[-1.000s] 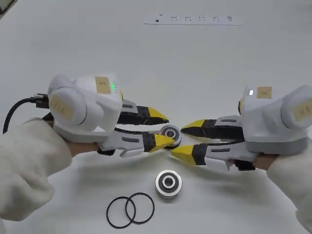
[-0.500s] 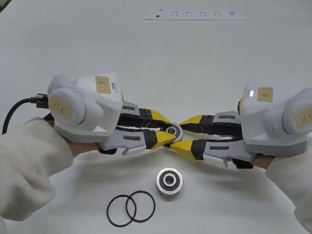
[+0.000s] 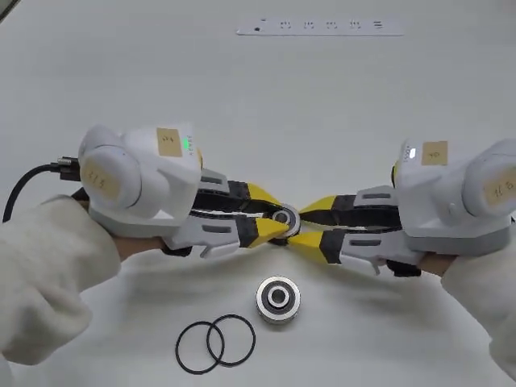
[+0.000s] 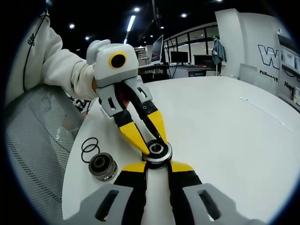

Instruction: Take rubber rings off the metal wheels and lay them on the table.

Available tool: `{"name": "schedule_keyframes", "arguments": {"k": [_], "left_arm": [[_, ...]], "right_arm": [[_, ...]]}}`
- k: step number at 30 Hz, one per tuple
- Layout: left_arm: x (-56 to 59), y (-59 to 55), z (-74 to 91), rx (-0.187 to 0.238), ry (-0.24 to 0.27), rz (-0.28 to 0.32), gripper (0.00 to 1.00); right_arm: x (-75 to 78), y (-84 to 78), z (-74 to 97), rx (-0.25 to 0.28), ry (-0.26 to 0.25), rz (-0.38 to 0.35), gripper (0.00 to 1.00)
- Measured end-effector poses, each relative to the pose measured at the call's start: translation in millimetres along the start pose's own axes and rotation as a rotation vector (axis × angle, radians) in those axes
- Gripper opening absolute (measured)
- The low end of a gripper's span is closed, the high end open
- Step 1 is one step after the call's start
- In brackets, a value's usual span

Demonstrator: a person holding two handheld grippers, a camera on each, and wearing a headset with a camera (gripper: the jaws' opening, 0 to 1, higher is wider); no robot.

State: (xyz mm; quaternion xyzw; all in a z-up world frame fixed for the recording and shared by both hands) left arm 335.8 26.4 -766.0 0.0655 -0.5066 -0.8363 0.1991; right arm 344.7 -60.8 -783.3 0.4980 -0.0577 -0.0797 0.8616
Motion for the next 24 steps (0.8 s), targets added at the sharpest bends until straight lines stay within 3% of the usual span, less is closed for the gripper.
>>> {"name": "schedule_keyframes", "arguments": {"k": [10, 24], "left_arm": [[-1.6, -1.2, -1.5, 0.004, 0.017, 0.015, 0.14], [1.9, -1.4, -2.8, -0.008, 0.035, 0.002, 0.14]], "right_arm": [[-0.5, 0.0, 0.1, -0.034, -0.022, 0.023, 0.05], [-0.8, 2.3, 1.9, -0.109, -0.099, 0.057, 0.0]]}}
Point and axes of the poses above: the centre of the closed fingertips' face, and the gripper's own axes: z roughly backward along the fingers, x roughly to its right, y roughly out of its top, the point moved 5 cm from there along z, roughly backward along the fingers, and after that the axes turned 8 degrees about z, right-handed, at the moved point
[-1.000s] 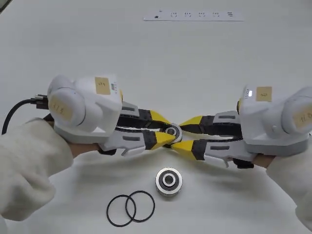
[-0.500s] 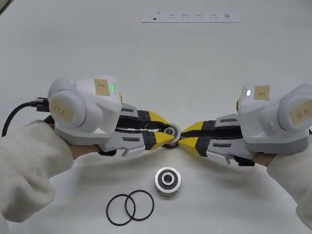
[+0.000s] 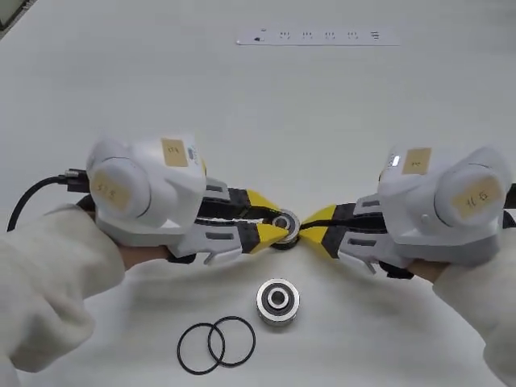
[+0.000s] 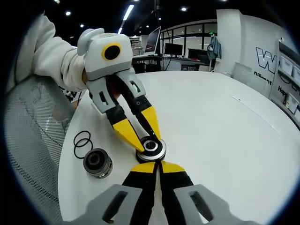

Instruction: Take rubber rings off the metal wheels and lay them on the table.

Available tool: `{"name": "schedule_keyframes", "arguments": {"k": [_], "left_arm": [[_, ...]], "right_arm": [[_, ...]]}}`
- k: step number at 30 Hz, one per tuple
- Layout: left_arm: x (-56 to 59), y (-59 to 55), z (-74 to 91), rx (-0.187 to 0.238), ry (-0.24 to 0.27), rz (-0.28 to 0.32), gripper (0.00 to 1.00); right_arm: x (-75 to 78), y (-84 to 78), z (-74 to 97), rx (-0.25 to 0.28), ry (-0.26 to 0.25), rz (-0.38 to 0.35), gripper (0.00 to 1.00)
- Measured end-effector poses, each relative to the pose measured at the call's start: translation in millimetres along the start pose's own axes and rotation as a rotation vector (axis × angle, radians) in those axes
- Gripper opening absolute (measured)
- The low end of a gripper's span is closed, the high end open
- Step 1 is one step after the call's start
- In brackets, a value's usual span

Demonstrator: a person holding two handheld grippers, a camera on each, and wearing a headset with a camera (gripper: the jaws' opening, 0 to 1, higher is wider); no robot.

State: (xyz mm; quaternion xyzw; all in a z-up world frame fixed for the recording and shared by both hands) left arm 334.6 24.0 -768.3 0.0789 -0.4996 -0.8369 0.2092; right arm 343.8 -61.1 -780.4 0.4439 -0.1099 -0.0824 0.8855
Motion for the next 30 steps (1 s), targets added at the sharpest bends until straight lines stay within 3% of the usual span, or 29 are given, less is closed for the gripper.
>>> {"name": "schedule_keyframes", "arguments": {"k": [6, 14, 24, 30], "left_arm": [[1.8, -0.3, -0.4, -0.002, -0.002, -0.005, 0.14], [2.9, -0.9, -0.7, -0.003, -0.006, -0.006, 0.14], [5.7, -1.4, -0.6, -0.003, -0.012, -0.005, 0.14], [6.8, -1.7, -0.8, -0.004, -0.014, -0.007, 0.14]], "right_arm": [[-0.6, -0.6, 2.8, -0.003, -0.01, -0.049, 0.0], [0.7, -3.3, 9.6, 0.058, 0.005, -0.309, 0.0], [-0.5, -0.3, 14.5, 0.09, 0.016, -0.403, 0.0], [-3.9, 3.5, 14.3, 0.099, 0.023, -0.418, 0.0]]}}
Point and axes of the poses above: the centre of the closed fingertips' face, and the gripper's own axes: z roughly backward along the fingers, x roughly to its right, y roughly out of its top, the point moved 5 cm from there along z, roughly backward along the fingers, and after that the axes turned 8 degrees about z, right-handed, at the moved point
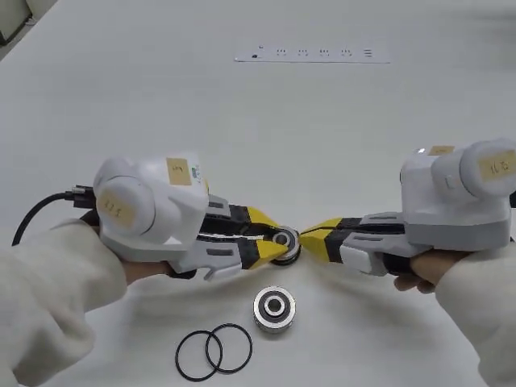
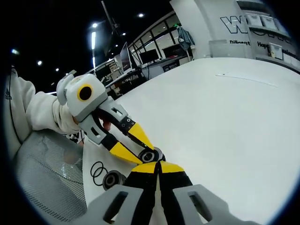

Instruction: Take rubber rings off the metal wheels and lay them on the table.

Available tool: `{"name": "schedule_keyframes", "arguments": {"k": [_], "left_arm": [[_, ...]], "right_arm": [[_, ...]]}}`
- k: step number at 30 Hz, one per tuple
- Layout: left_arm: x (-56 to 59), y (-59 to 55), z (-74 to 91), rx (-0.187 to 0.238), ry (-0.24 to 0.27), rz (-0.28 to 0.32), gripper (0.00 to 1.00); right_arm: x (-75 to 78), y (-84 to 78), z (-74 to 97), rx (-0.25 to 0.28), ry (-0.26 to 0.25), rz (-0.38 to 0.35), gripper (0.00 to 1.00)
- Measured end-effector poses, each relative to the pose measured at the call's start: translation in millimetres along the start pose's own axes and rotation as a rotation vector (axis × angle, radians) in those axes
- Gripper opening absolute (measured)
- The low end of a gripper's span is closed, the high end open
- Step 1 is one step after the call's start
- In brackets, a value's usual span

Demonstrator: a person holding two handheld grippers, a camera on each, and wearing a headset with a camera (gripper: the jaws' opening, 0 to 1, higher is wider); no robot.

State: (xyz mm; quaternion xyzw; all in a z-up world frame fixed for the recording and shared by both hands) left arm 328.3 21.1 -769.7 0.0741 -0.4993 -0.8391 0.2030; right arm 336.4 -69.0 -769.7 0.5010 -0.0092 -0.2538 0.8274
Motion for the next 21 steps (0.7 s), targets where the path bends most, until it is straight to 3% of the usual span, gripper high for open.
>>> {"name": "schedule_keyframes", "arguments": {"k": [21], "left_arm": [[-0.5, -0.6, -0.6, 0.017, 0.0, 0.008, 0.14]], "right_arm": [[-4.3, 4.3, -3.4, 0.001, 0.008, 0.021, 0.0]]}}
Point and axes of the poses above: the centre of the closed fingertips' face, and the gripper's own axes: z roughly backward along the fingers, x roughly to its right, y roughly out of its top, the point moved 5 cm from there along z, roughly backward along the fingers, and after that the axes turned 8 degrees about z, right-handed, at the moved point
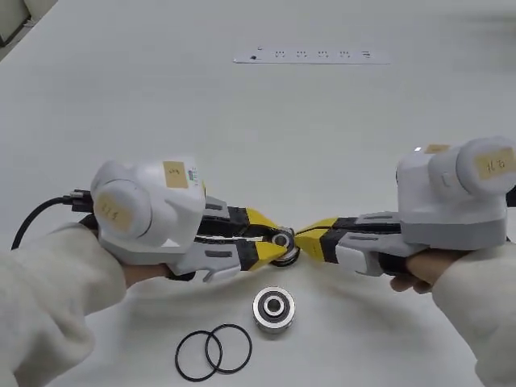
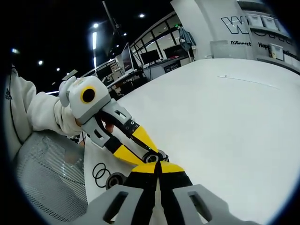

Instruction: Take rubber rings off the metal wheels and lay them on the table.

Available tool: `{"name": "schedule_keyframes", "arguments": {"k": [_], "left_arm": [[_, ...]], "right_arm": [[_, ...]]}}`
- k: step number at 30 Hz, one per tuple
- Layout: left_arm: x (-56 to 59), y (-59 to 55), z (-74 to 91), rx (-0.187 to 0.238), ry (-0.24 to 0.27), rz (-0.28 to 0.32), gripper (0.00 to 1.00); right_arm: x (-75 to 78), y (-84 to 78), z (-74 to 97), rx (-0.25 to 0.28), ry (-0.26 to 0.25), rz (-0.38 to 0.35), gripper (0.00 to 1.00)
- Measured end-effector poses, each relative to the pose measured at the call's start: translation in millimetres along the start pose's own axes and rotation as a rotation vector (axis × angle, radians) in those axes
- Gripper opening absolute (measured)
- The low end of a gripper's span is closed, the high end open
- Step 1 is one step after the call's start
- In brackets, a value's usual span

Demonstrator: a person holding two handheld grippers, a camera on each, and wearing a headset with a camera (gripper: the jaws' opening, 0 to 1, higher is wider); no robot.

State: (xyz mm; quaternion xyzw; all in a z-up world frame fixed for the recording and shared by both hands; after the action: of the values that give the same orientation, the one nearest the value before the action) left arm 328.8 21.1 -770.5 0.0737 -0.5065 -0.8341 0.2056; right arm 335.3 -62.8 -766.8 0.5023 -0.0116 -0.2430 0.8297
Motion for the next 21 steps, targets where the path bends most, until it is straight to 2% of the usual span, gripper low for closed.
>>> {"name": "schedule_keyframes", "arguments": {"k": [10, 16, 19, 21], "left_arm": [[0.5, -0.3, 0.4, 0.001, 0.002, -0.003, 0.14], [0.7, -0.1, 0.6, 0.0, 0.002, -0.006, 0.14], [1.0, 0.4, 0.4, -0.003, 0.005, -0.006, 0.14], [1.1, 0.9, 0.3, -0.006, 0.006, -0.004, 0.14]], "right_arm": [[-0.4, 0.4, -1.4, -0.004, 0.008, 0.021, 0.0], [-4.0, 5.8, -1.4, 0.023, 0.025, 0.033, 0.0], [-3.3, 4.9, -1.4, 0.004, 0.014, 0.042, 0.0], [-5.2, 6.3, -0.6, 0.025, 0.032, -0.008, 0.0]]}}
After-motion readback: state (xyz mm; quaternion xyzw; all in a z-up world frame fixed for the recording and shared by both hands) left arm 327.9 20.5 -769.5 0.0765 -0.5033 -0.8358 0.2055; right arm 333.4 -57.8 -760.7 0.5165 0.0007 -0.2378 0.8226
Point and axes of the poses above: the centre of the closed fingertips' face, and the gripper's own axes: z roughly backward along the fingers, x roughly to its right, y roughly out of its top, the point moved 5 cm from there along z, roughly backward along the fingers, and after that the axes turned 8 degrees about z, right-handed, at the moved point
